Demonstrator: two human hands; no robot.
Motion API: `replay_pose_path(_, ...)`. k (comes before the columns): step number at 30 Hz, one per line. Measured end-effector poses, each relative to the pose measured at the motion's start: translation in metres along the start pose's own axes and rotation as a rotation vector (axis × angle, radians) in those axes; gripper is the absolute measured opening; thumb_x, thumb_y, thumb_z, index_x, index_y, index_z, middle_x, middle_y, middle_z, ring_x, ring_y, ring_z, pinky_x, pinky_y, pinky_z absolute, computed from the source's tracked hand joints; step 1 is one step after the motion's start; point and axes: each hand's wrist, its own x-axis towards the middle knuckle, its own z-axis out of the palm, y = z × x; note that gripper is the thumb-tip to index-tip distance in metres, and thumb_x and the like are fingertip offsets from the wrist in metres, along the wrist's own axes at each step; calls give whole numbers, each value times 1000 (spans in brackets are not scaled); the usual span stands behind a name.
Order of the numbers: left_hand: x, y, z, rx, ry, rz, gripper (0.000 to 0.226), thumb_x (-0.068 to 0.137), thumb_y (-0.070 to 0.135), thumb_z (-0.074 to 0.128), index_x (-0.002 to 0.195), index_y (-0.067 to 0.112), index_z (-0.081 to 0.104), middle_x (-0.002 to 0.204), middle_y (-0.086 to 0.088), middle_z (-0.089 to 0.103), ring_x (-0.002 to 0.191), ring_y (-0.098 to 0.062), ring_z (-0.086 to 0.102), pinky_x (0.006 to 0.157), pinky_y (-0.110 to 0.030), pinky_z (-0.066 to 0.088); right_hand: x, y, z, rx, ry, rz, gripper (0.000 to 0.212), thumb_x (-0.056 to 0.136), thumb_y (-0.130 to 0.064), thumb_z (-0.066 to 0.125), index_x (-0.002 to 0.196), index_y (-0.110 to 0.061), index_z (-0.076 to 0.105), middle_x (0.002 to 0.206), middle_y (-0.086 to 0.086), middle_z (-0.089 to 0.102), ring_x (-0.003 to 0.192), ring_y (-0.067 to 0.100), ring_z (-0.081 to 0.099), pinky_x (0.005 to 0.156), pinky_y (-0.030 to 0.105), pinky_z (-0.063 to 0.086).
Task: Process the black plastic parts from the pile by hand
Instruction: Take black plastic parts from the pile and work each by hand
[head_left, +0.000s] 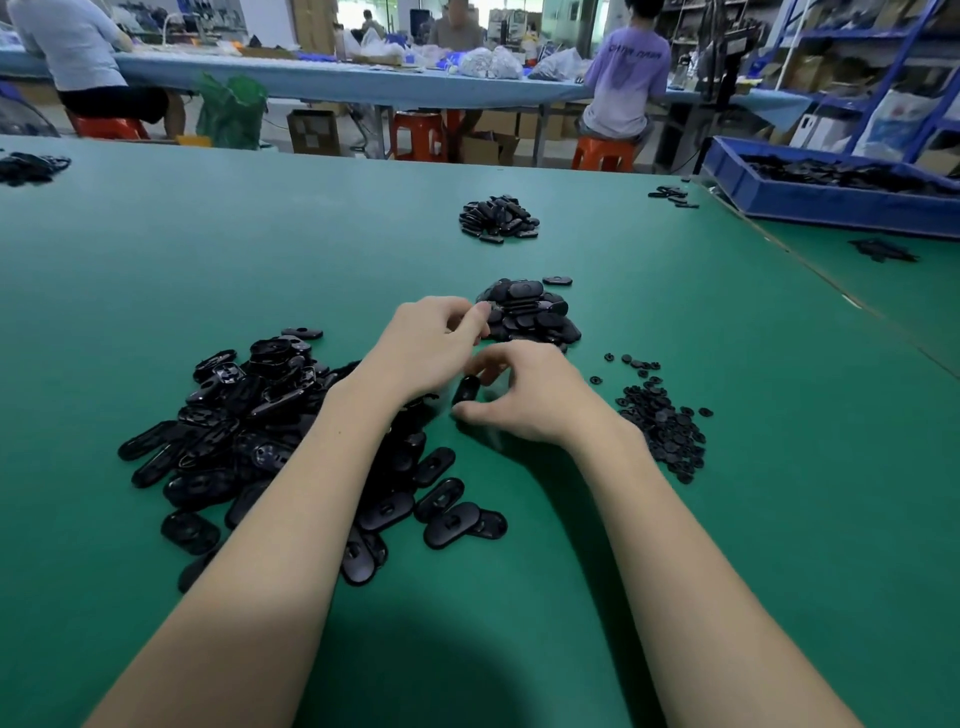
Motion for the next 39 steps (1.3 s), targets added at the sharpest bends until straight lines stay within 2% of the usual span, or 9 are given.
replay_pose_path(3,-3,0,2,22,-12,47,15,97,27,59,102,24,72,94,8,72,87,-15,65,79,-20,44,-1,18,-17,28,52,65,36,74,-44,81,108,-35,73,99,-19,67,74,-10,52,73,18,44)
replay_pose_path(7,-7,3,12,15,-116,148,27,89,10,64,107,29,67,93,12,68,83,-16,65,71,-10,43,-7,40,-35,185,92,201,33,76,-43,82,108,-39,72,91,-24,69,78,-12,58,64,12,41)
replay_pose_path(12,-10,10,24,113,-145,277,26,86,20,70,105,37,67,104,11,67,95,-13,62,86,-34,52,-11,44,-45,343,82,214,32,81,-35,79,111,-38,69,87,-24,73,87,0,67,70,22,49)
replay_pose_path(16,-13,13,28,159,-44,291,13,90,29,66,95,41,66,99,15,62,95,-12,59,84,-39,52,-13,44,-48,392,24,207,20,84,-40,75,104,-39,73,89,-19,76,84,-2,66,73,21,46)
replay_pose_path(21,-12,11,28,163,-76,231,10,94,29,63,98,38,64,87,22,62,91,-14,63,88,-40,53,-15,59,-53,72,201,345,10,92,-39,62,91,-36,72,85,-19,68,95,13,64,79,27,48)
replay_pose_path(25,-10,9,28,89,-114,196,15,97,22,62,108,31,65,87,15,62,74,-9,61,87,-38,54,-21,65,-55,-101,164,441,17,91,-30,62,101,-35,76,101,-11,70,104,19,64,87,31,52)
replay_pose_path(29,-11,11,28,29,-139,183,21,96,13,58,106,32,59,89,6,65,75,-17,67,85,-36,54,-21,62,-55,-117,163,476,13,89,-28,67,93,-36,76,102,-12,73,104,18,65,86,30,52)
replay_pose_path(34,-11,12,27,0,-144,101,22,98,14,56,100,32,69,92,7,69,79,-18,69,84,-27,54,-20,58,-54,-100,185,460,8,86,-25,67,82,-32,70,94,-16,72,96,16,64,74,27,43)
replay_pose_path(39,-10,12,27,-56,-132,20,19,90,19,67,100,32,76,93,12,73,79,-7,71,63,5,38,-16,53,-51,219,177,339,7,87,-25,71,87,-32,73,81,-16,72,79,6,62,68,24,45)
